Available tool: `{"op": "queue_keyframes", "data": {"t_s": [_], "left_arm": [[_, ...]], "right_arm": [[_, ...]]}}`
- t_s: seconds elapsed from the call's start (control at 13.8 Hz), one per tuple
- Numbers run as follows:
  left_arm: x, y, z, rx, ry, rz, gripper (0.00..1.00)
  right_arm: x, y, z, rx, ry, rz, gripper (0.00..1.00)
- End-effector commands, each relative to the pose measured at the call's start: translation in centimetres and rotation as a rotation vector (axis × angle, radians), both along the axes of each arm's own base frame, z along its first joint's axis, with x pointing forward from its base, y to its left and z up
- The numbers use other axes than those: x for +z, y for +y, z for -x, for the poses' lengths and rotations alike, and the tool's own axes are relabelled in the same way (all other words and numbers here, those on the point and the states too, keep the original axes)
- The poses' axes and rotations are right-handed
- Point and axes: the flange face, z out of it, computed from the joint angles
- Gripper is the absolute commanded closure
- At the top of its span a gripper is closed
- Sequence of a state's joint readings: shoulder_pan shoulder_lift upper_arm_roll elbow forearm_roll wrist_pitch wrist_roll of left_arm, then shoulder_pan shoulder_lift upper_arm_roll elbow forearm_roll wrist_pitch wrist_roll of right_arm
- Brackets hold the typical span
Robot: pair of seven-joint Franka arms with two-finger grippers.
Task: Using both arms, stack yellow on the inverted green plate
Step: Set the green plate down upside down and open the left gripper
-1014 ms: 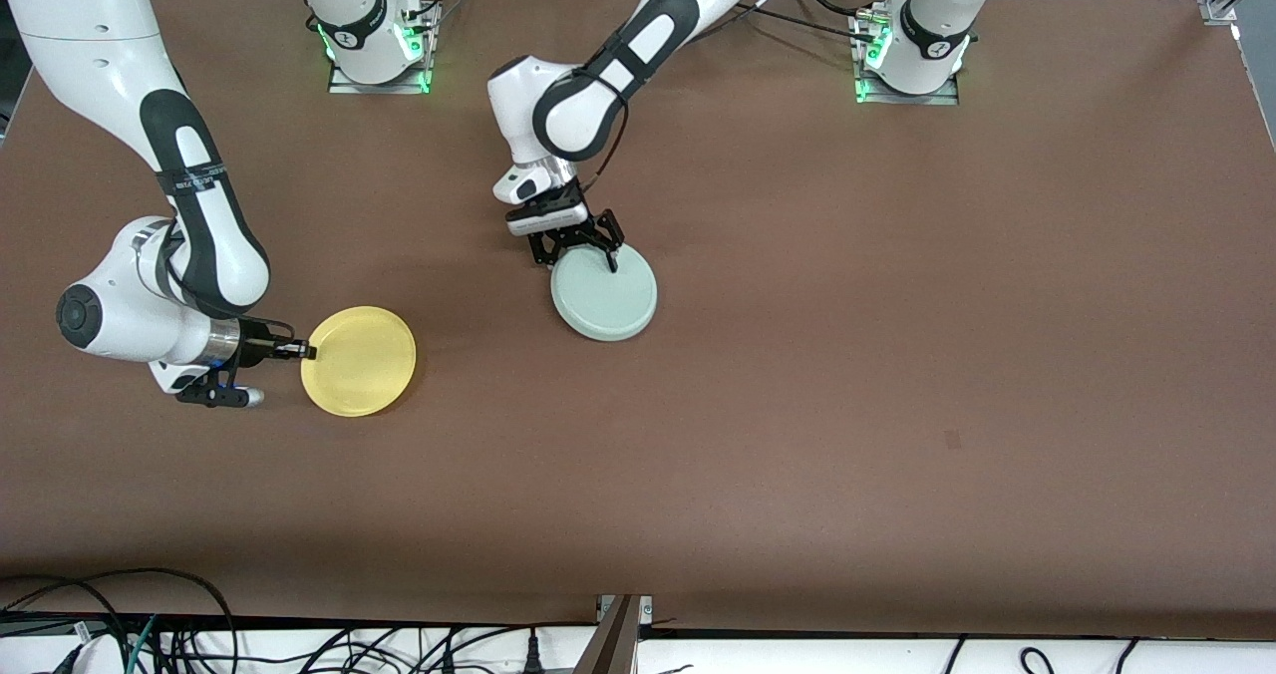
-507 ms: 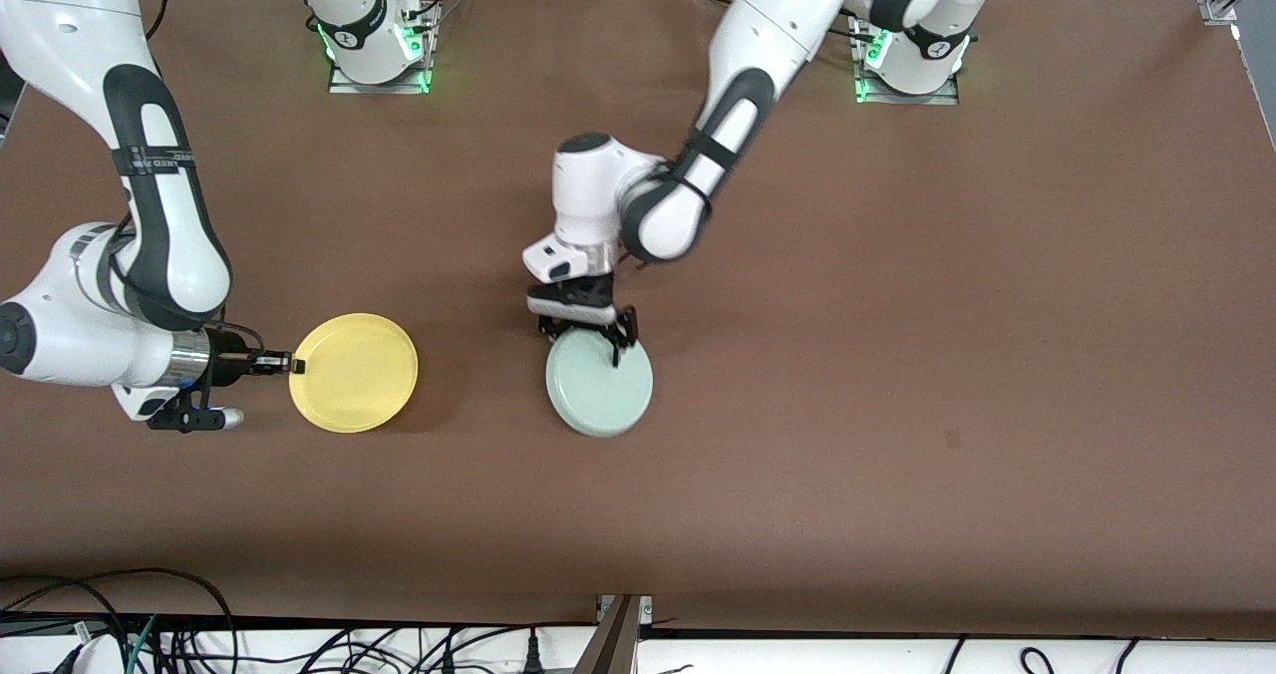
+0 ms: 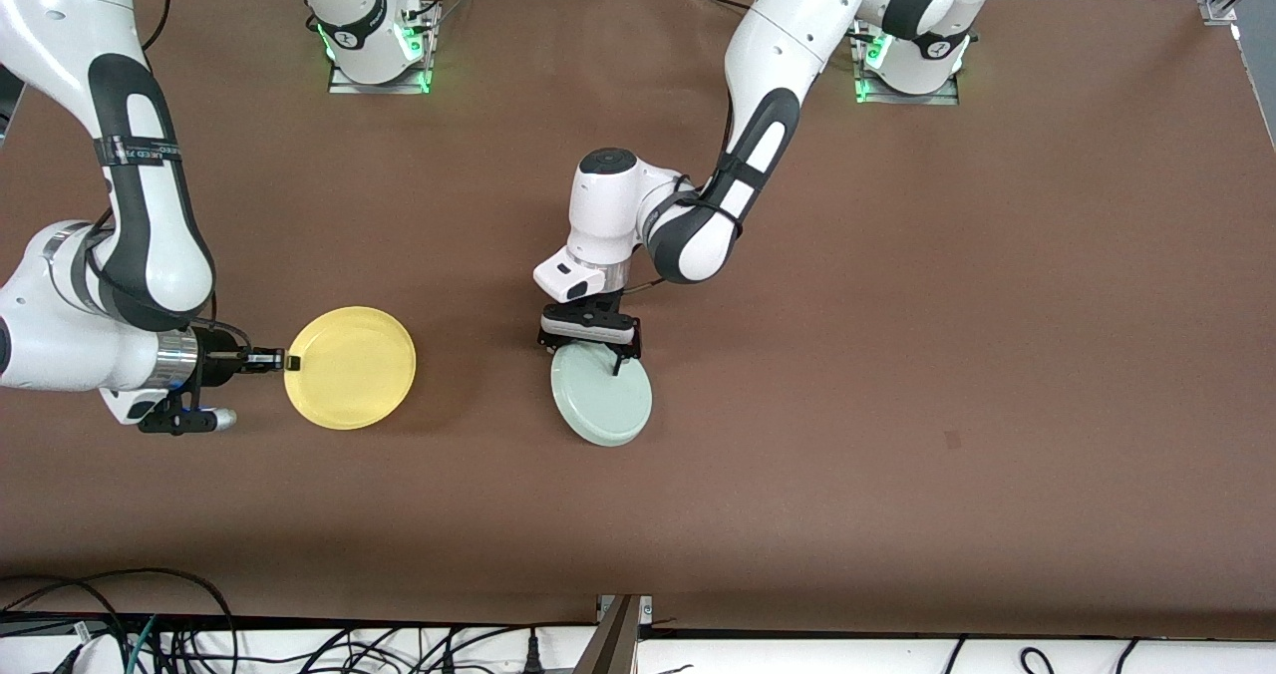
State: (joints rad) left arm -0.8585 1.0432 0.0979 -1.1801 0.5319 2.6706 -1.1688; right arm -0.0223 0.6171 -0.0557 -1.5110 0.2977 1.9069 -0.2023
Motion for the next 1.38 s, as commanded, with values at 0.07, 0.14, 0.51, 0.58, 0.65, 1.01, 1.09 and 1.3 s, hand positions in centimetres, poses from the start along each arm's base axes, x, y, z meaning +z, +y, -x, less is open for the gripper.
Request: {"op": "queue_keyframes", "data": {"t_s": [0.07, 0.14, 0.51, 0.58, 0.65, 1.01, 1.09, 1.3], "left_arm": [[-2.0, -0.6, 1.2, 0.013, 0.072, 0.053, 0.0], [-2.0, -1.4, 2.0, 0.046, 0.127, 0.107, 0.0], [-3.8, -0.9, 3.3, -0.044, 0.139, -0.022, 0.0], [-4.3, -0.2, 3.0, -0.082, 0.148, -0.101, 0.0], [-4.1, 0.1, 2.9, -0.105, 0.159, -0.165, 0.0], [-2.4, 2.1, 1.5, -0.352, 0.184, -0.447, 0.0], [-2.1, 2.8, 1.0, -0.408, 0.191, -0.512, 0.0], [-0.5, 3.0, 1.2, -0.602, 0.175, -0.736, 0.0]], "right_arm": [[1.2, -0.2, 0.4, 0.011, 0.009, -0.026, 1.0], [1.5, -0.3, 0.5, 0.014, 0.013, -0.025, 1.0], [2.1, -0.5, 0.4, 0.023, 0.007, -0.014, 1.0], [2.4, -0.7, 0.6, 0.026, 0.015, -0.017, 1.0], [2.7, -0.7, 0.7, 0.027, 0.019, -0.019, 1.0], [2.9, -0.7, 0.8, 0.029, 0.025, -0.018, 1.0], [2.9, -0.3, 0.7, 0.028, 0.027, -0.017, 1.0], [2.8, 0.0, 0.7, 0.033, 0.029, -0.016, 1.0]]}}
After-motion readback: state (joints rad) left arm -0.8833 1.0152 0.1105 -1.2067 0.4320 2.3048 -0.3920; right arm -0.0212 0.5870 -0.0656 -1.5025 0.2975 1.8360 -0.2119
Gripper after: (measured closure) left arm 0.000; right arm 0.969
